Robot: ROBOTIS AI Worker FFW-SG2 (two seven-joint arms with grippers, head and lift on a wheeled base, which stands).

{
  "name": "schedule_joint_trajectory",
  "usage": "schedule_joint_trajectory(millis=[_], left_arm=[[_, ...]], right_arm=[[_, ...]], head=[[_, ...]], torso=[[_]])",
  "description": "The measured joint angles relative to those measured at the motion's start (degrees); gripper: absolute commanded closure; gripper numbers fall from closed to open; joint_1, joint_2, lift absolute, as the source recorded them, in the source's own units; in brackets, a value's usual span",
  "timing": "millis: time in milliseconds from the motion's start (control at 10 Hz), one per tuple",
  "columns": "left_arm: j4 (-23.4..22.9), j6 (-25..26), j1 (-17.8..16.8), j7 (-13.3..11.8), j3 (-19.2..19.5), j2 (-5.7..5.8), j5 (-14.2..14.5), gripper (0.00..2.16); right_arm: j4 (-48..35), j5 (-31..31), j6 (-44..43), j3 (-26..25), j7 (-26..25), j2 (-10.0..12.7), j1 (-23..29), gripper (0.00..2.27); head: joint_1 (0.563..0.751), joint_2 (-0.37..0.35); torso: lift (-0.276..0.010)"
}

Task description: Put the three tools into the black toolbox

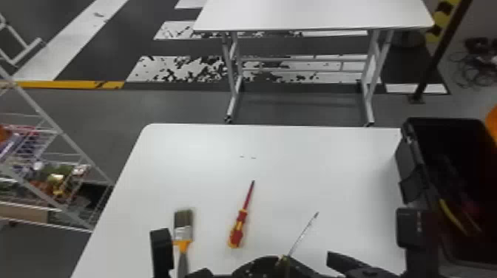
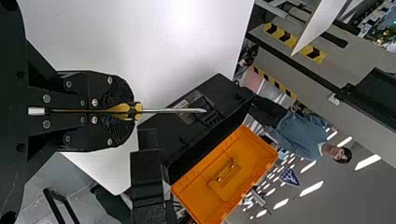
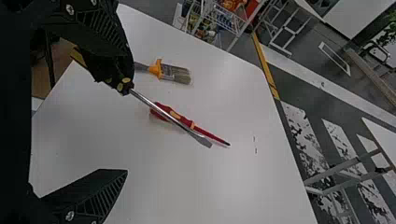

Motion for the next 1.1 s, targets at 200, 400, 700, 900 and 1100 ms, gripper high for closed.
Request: schedule_joint_trajectory(millis=[200, 400, 700, 900, 1100], left_arm=[[0.0, -0.2, -0.1, 0.4, -1.8, 0.09, -0.7, 1.80], [0.0, -0.2, -0.3, 0.8, -3.8, 0.55, -1.2, 1.81], [0.2, -0.2, -0.4, 1.2, -4.7, 0.96, -1.6, 1.89], [0.6, -0.4, -0.7, 1.5, -4.7, 0.99, -1.9, 1.89], [0.8, -0.7, -0.8, 1.6, -4.8, 1.05, -2.0, 1.89]], right_arm=[[0.6, 0.1, -0.6, 0.5, 0.0, 0.1, -0.6, 0.11], [1.8, 0.1, -2.6, 0.6, 0.4, 0.1, -0.8, 0.25], [2.5, 0.6, -4.6, 0.6, 1.8, 0.1, -1.0, 2.24], [1.9, 3.0, -6.3, 1.7, 2.1, 0.1, -0.2, 2.24], [1.7, 4.2, -7.4, 2.2, 2.2, 0.1, 0.1, 2.24]], head=[[0.695, 0.146], [0.695, 0.112], [0.695, 0.099], [0.695, 0.098], [0.695, 0.097]], torso=[[-0.051], [-0.051], [-0.051], [-0.051], [-0.051]])
